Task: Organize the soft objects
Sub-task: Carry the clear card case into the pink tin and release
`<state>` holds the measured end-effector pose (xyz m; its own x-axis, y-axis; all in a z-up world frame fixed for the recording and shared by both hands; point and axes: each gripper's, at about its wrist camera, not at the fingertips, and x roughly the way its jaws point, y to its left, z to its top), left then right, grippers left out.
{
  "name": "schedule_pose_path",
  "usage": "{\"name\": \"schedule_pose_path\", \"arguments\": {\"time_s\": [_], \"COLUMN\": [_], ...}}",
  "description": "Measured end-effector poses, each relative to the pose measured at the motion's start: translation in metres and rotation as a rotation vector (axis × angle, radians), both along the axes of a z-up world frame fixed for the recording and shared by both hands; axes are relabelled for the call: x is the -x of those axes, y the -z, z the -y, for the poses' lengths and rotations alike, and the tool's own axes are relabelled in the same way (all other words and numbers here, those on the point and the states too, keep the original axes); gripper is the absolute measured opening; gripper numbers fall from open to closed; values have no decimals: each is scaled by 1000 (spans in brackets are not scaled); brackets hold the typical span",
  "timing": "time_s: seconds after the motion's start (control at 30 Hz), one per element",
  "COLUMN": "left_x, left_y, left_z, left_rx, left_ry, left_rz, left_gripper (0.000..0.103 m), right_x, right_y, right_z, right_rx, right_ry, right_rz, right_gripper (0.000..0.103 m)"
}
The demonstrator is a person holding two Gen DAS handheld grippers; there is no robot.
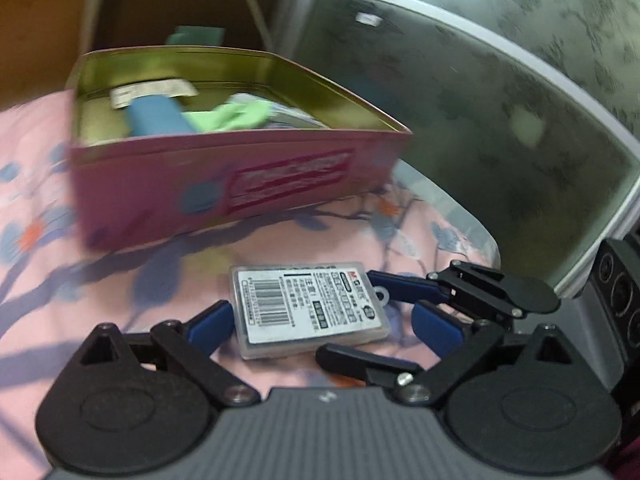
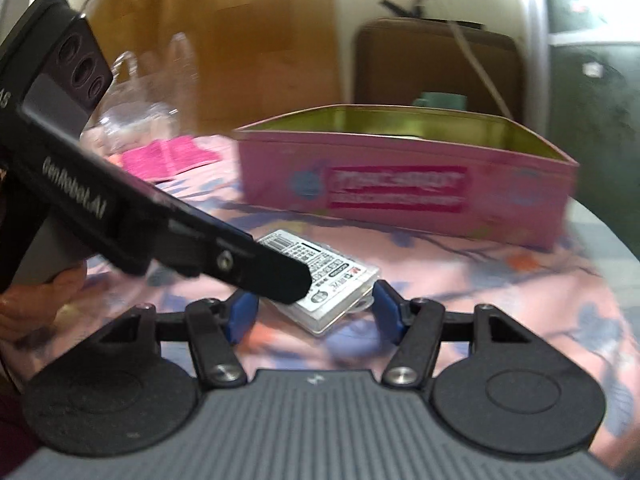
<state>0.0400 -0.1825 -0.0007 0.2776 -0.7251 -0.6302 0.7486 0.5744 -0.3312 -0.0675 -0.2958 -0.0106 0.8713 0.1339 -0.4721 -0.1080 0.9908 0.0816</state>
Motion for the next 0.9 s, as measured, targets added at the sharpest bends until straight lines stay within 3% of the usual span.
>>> {"name": "schedule_pose_path", "arguments": {"time_s": [0.27,0.53,0.7,0.9], "left_x": [7,9,0,-30], "left_y": [4,1,-36,-74], "left_z": [61,72,62,80], "left_rx": [-31,-48,42,62], "left_ry": [93,85,65,14], "left_rz": [29,31,42,143], "left_gripper": [102,99,99,99], "right_x": [19,27,28,-24], "right_y": [7,8,-25,-44], "right_z": [31,36,45,54], "right_rx": [0,-29,-46,4], "right_ry": [95,100,98,113], "right_rz": [26,108,276,333], "right_gripper": [66,62,56,56]}}
